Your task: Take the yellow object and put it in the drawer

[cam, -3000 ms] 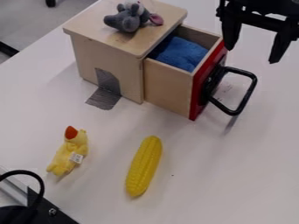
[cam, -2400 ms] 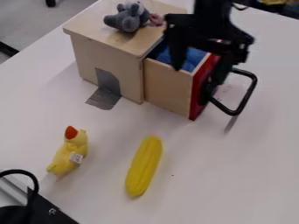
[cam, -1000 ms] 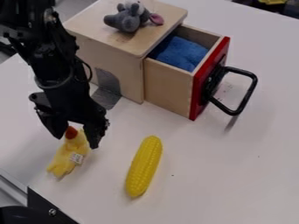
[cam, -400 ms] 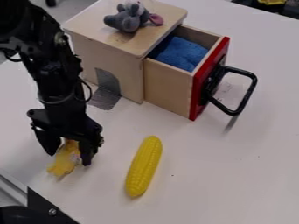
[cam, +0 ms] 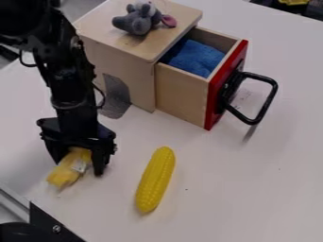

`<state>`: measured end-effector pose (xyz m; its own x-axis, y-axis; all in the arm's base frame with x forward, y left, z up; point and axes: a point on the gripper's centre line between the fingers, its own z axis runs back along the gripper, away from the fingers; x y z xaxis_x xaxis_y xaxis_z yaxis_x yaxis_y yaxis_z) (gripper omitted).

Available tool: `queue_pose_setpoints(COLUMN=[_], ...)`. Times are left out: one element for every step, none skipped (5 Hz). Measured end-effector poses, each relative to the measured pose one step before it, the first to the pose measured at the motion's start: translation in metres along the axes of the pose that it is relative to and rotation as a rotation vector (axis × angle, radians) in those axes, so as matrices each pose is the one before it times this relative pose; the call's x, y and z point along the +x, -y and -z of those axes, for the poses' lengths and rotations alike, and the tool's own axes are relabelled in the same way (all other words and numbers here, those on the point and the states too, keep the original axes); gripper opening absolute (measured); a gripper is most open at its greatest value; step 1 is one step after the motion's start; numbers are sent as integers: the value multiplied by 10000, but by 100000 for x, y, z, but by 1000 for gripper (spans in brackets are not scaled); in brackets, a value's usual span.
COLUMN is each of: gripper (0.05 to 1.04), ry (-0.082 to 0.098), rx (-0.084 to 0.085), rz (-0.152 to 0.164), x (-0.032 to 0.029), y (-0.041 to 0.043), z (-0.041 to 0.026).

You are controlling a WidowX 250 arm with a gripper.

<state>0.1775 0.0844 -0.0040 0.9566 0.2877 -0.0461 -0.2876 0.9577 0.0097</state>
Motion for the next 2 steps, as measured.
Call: queue_pose_setpoints(gripper=[704, 483], ry=[168, 113], rx=[46, -38], rz=[54, 16], x=[362, -525], y=[324, 381], z=[-118, -576])
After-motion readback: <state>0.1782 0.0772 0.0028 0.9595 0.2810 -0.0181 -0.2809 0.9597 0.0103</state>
